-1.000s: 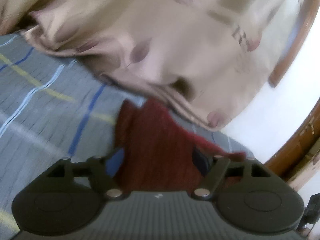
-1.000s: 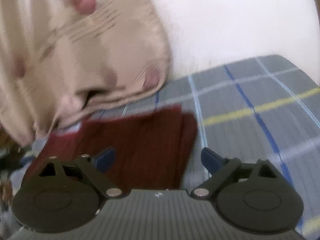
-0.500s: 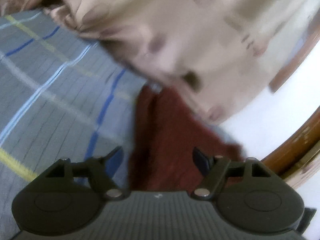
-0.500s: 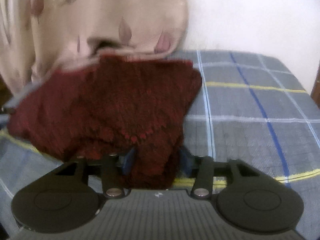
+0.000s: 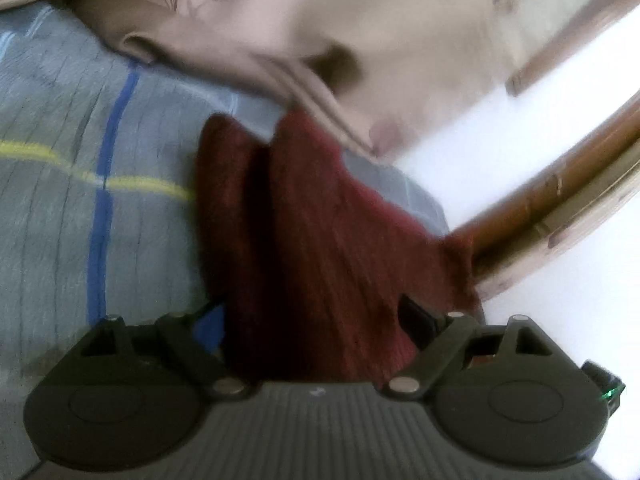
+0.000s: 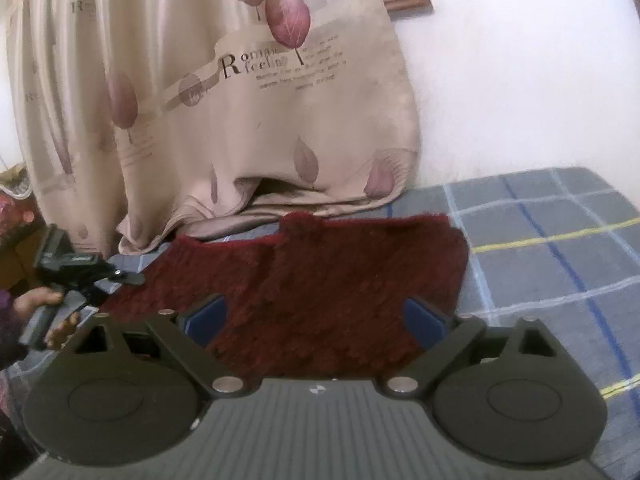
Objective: Fold small clothes
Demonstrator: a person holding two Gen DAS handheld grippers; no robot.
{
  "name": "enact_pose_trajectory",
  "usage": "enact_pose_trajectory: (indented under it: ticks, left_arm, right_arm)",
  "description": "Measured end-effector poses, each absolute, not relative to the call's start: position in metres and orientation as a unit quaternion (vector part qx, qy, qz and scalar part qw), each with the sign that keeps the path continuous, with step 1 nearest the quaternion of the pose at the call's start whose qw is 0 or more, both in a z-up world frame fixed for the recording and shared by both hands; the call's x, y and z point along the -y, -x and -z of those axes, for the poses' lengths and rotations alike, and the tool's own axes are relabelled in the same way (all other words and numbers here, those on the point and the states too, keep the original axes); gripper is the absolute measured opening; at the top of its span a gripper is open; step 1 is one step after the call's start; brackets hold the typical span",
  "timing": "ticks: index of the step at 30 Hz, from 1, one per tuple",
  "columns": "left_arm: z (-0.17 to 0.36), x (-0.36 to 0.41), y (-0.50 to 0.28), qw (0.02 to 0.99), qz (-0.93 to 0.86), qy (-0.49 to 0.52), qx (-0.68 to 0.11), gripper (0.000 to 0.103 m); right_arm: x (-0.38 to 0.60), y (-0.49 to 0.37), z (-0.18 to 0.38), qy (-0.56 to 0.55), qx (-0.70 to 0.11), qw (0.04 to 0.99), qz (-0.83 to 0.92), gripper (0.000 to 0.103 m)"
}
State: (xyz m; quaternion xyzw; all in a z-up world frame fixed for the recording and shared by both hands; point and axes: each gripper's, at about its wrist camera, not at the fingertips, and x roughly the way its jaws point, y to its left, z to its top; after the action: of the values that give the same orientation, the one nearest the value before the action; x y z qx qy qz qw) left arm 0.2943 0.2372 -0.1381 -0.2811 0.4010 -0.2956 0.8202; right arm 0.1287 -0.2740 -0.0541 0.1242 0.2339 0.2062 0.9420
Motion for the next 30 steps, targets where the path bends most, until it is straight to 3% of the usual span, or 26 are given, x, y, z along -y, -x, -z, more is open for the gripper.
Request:
enact_pose_trajectory:
  ticks: [3, 4, 5, 7, 9, 16, 22, 30]
  left_arm:
    - [0.141, -0.226, -0.307, 0.826, 0.286, 0.296, -0.386, 0.085]
    - [0.139, -0.218, -0.310, 0.829, 0.281, 0.286, -0.390, 0.077]
    - [0.138, -0.212, -0.313, 0.829, 0.279, 0.277, -0.397, 0.054]
    - [0.132, -0.200, -0.307, 0.845, 0.266, 0.247, -0.393, 0.052]
    - [0.124, -0.199, -0.302, 0.851, 0.255, 0.247, -0.386, 0.039]
    - [0.065, -0.153, -0.285, 0.870, 0.210, 0.202, -0.397, 0.032]
    - [0.013, -0.071, -0.261, 0.874, 0.223, 0.169, -0.397, 0.031]
    - [0.040, 0.014, -0.234, 0.871, 0.254, 0.187, -0.376, 0.031]
  right_arm:
    - [0.271, -0.131, 0.058, -0.141, -0.237, 0.938, -0.211, 0.098]
    - [0.269, -0.133, 0.059, -0.150, -0.238, 0.936, -0.213, 0.099]
    - [0.269, -0.132, 0.061, -0.157, -0.240, 0.934, -0.212, 0.099]
    - [0.267, -0.130, 0.063, -0.162, -0.239, 0.934, -0.211, 0.100]
    - [0.265, -0.130, 0.063, -0.164, -0.237, 0.934, -0.212, 0.100]
    - [0.276, -0.133, 0.059, -0.220, -0.216, 0.919, -0.247, 0.101]
    - [0.287, -0.151, 0.060, -0.366, -0.221, 0.842, -0.329, 0.103]
    - [0.313, -0.176, 0.074, -0.522, -0.243, 0.732, -0.366, 0.103]
